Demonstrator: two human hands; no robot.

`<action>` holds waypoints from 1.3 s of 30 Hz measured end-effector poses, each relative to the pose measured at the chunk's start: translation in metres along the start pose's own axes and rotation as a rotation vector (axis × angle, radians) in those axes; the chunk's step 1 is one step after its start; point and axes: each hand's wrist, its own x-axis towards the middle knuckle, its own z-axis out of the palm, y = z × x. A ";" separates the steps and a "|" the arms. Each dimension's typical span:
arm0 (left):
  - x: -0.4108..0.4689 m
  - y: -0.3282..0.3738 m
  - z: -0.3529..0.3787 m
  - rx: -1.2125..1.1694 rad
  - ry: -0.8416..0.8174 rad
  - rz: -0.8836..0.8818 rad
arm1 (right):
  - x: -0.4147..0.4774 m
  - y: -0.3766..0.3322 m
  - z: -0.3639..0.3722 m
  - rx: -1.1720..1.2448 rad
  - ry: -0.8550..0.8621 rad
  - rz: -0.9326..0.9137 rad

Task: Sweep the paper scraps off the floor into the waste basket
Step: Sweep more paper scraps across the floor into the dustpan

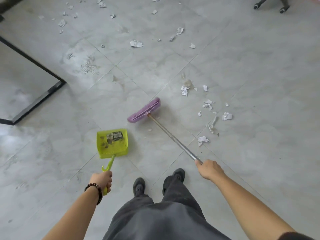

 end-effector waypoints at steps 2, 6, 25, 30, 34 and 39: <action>0.003 -0.011 -0.009 0.056 -0.011 0.015 | -0.005 -0.047 0.016 0.077 -0.043 -0.052; 0.016 -0.033 -0.034 0.169 -0.054 0.050 | -0.015 -0.122 0.047 0.014 -0.133 -0.182; 0.053 0.001 -0.146 0.720 -0.290 0.261 | -0.121 -0.072 0.155 0.667 -0.057 0.124; 0.053 -0.014 -0.141 0.808 -0.197 0.308 | -0.105 -0.122 0.155 0.675 -0.080 0.114; 0.044 -0.031 -0.132 1.016 -0.059 0.451 | -0.128 -0.125 0.173 0.611 -0.171 0.126; 0.043 -0.016 -0.119 1.048 -0.053 0.522 | -0.182 -0.095 0.192 0.642 -0.368 0.141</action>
